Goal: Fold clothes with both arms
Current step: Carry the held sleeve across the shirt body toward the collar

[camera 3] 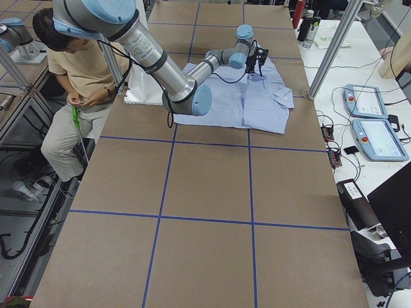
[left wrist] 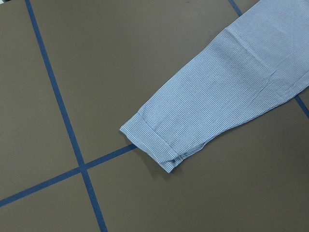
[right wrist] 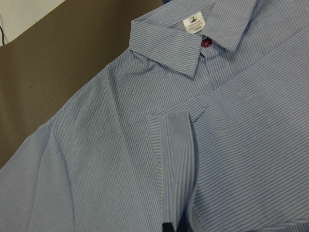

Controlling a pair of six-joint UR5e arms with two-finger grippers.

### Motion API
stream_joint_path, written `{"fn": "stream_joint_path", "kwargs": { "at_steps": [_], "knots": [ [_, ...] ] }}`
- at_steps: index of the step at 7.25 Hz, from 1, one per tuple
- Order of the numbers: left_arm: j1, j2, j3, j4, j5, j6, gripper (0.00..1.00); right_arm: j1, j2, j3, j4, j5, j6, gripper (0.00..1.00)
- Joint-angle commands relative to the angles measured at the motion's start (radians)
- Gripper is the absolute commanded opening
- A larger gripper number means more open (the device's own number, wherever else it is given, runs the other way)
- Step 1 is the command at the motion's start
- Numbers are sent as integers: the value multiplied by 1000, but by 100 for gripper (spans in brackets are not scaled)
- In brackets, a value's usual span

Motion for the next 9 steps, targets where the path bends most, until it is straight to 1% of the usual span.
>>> {"fn": "stream_joint_path", "kwargs": {
  "at_steps": [1, 3, 4, 5, 6, 7, 8, 9],
  "knots": [
    [0, 1, 0, 0, -1, -1, 100, -40, 53, -58, 2, -55, 13, 0],
    [2, 0, 12, -2, -4, 2, 100, -63, 59, -65, 4, -73, 32, 1],
    [3, 0, 12, -2, -6, 2, 100, -71, 59, -72, 4, -89, 41, 91],
    [8, -6, 14, 0, -4, 0, 100, -89, 97, -121, 4, -133, 80, 99],
    [15, -47, 46, 0, -3, -1, 100, -91, 127, -154, 6, -135, 99, 99],
    [32, -121, 107, -3, -3, -94, 100, -91, 131, -154, 6, -135, 102, 99],
    [94, -178, 159, -3, -3, -268, 100, -89, 130, -146, 4, -133, 151, 100],
    [127, -256, 234, -5, -3, -405, 100, -89, 119, -117, 4, -133, 194, 99]
  ]
}}
